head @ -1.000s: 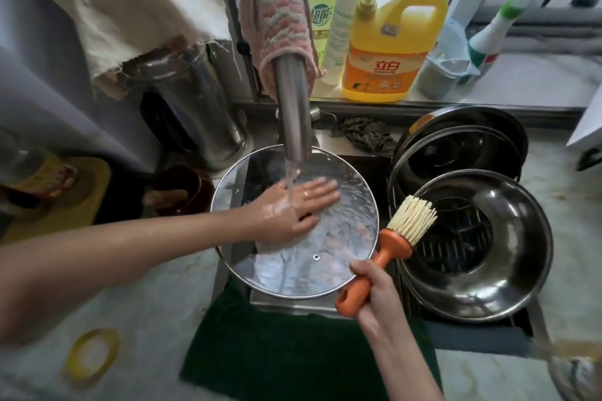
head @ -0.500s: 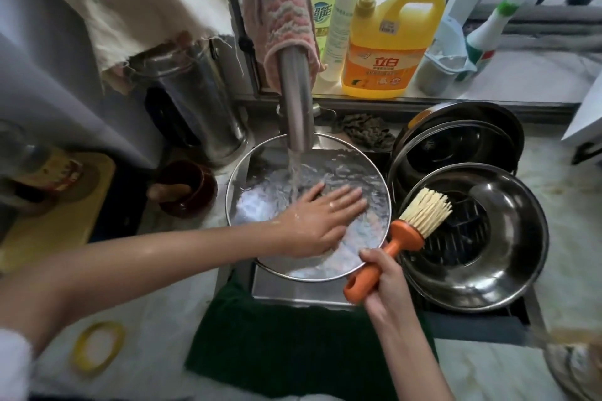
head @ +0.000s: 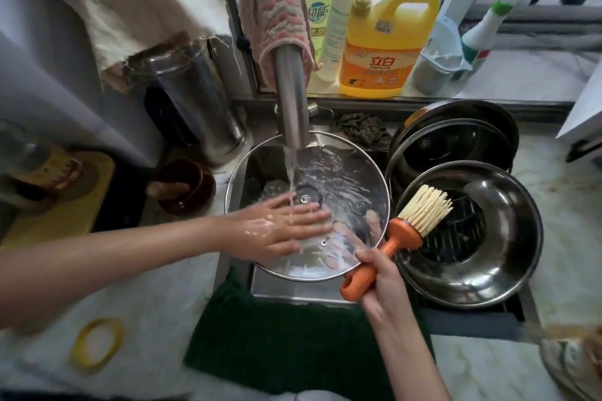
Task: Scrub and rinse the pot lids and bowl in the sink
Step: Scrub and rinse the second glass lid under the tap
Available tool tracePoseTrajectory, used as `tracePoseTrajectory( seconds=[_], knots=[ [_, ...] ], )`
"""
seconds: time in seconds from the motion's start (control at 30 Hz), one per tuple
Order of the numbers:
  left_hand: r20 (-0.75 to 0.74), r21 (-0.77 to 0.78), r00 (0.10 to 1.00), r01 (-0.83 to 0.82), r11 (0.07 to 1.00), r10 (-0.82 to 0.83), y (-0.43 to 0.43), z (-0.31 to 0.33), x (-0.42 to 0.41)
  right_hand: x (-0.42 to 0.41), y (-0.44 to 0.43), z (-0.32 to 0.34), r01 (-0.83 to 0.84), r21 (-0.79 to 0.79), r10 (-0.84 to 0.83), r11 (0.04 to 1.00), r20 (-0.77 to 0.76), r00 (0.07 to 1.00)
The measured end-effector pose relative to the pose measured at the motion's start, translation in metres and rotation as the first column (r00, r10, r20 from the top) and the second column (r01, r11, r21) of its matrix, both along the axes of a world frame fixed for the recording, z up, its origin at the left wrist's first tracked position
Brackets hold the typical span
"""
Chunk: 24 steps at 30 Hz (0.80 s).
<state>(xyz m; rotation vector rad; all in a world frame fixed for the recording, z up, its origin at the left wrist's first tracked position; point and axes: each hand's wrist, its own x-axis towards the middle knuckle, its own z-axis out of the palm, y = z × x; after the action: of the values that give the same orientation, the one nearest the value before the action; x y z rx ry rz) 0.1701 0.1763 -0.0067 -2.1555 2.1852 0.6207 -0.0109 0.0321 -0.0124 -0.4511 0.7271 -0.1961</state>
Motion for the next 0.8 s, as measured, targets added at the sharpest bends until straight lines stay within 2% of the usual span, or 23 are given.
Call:
tracePoseTrajectory(
  seconds=[0.07, 0.1, 0.17, 0.23, 0.3, 0.4, 0.47, 0.53, 0.6, 0.67, 0.73, 0.8],
  knots=[
    [0.145, -0.075, 0.978, -0.143, 0.987, 0.152, -0.005, -0.014, 0.018, 0.000, -0.001, 0.005, -0.028, -0.070, 0.029, 0.997, 0.008, 1.000],
    [0.172, -0.116, 0.950, -0.242, 0.963, 0.260, -0.013, -0.021, 0.025, 0.001, -0.003, 0.007, -0.037, -0.097, 0.038, 0.995, 0.006, 0.999],
    [0.106, -0.184, 0.879, -0.442, 0.878, 0.465, -0.034, -0.028, 0.035, 0.004, -0.004, 0.011, -0.048, -0.143, 0.048, 0.989, -0.002, 0.999],
    [0.004, -0.226, 0.803, -0.580, 0.783, 0.596, -0.050, -0.034, 0.034, 0.008, -0.005, 0.014, -0.032, -0.175, 0.031, 0.984, -0.012, 0.999],
    [-0.054, -0.179, 0.712, -0.696, 0.695, 0.700, -0.056, -0.044, 0.023, 0.008, -0.008, 0.017, 0.006, -0.211, -0.012, 0.978, -0.027, 1.000],
    [-0.005, 0.005, 0.597, -0.802, 0.597, 0.802, -0.052, -0.057, -0.014, 0.007, -0.014, 0.021, 0.064, -0.221, -0.074, 0.973, -0.038, 0.997],
    [-0.115, 0.151, 0.580, -0.792, 0.592, 0.806, -0.045, -0.051, -0.040, 0.009, -0.013, 0.024, 0.090, -0.241, -0.109, 0.966, -0.069, 0.992],
    [-0.300, 0.200, 0.603, -0.718, 0.667, 0.739, -0.032, -0.043, -0.065, 0.014, -0.013, 0.026, 0.104, -0.278, -0.141, 0.955, -0.116, 0.983],
    [-0.462, 0.096, 0.678, -0.603, 0.792, 0.572, -0.017, -0.029, -0.082, 0.021, -0.017, 0.028, 0.103, -0.307, -0.158, 0.946, -0.159, 0.975],
    [-0.467, -0.054, 0.791, -0.472, 0.880, 0.396, -0.005, -0.025, -0.086, 0.026, -0.022, 0.028, 0.087, -0.312, -0.152, 0.946, -0.192, 0.970],
    [-0.411, -0.282, 0.855, -0.449, 0.848, 0.317, -0.003, -0.032, -0.082, 0.028, -0.026, 0.029, 0.056, -0.304, -0.128, 0.951, -0.220, 0.967],
    [-0.406, -0.464, 0.860, -0.485, 0.741, 0.309, -0.005, -0.040, -0.077, 0.030, -0.026, 0.028, 0.035, -0.281, -0.102, 0.959, -0.229, 0.968]
  ],
)
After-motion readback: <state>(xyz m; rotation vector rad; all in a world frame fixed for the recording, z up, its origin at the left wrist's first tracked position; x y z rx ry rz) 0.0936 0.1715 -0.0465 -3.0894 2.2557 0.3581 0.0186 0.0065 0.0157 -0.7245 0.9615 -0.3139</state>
